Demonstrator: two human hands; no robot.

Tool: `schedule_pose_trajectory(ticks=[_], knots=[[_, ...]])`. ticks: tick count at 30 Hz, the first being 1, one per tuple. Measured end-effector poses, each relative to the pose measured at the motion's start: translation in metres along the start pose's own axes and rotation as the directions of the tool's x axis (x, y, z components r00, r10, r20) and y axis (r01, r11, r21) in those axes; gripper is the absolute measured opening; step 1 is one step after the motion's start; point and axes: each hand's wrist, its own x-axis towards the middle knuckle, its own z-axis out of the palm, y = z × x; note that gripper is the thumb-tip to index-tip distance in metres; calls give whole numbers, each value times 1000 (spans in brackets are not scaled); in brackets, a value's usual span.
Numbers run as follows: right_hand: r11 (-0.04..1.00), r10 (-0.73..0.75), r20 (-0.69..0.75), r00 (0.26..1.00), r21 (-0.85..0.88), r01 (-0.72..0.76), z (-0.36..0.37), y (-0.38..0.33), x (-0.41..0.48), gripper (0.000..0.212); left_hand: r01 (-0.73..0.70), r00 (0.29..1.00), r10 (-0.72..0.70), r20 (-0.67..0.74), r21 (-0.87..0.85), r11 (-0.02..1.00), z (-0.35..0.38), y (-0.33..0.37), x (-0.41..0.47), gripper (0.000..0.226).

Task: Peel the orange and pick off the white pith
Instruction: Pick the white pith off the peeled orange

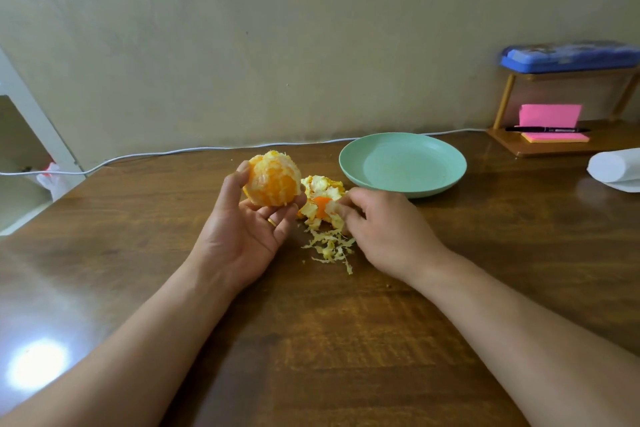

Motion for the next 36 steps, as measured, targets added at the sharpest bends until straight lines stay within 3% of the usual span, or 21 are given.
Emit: schedule_pose_trajectory(ticks=[5,11,15,22,30,36], knots=[[988,-51,0,999,-148,50,-8,-8,-1,7,-13,1000,12,4,117,993,5,-6,3,80],[990,-64,3,998,-124,64,-5,-8,-2,18,-38,999,42,-16,217,975,11,-8,0,74],[992,-102,-73,992,-78,96,-2,-7,-1,22,-43,999,51,-20,290,956,14,-9,-2,71],[982,-19,-32,999,188,25,-1,-12,-4,24,-64,998,61,20,357,932,14,-9,-5,67],[988,-10,-54,999,155,18,-2,-13,-5,13,-64,998,58,27,435,898,19,-11,-10,71],[990,-44,-99,994,132,57,-2,-13,-6,11,-73,997,56,49,495,866,20,-15,-10,61]])
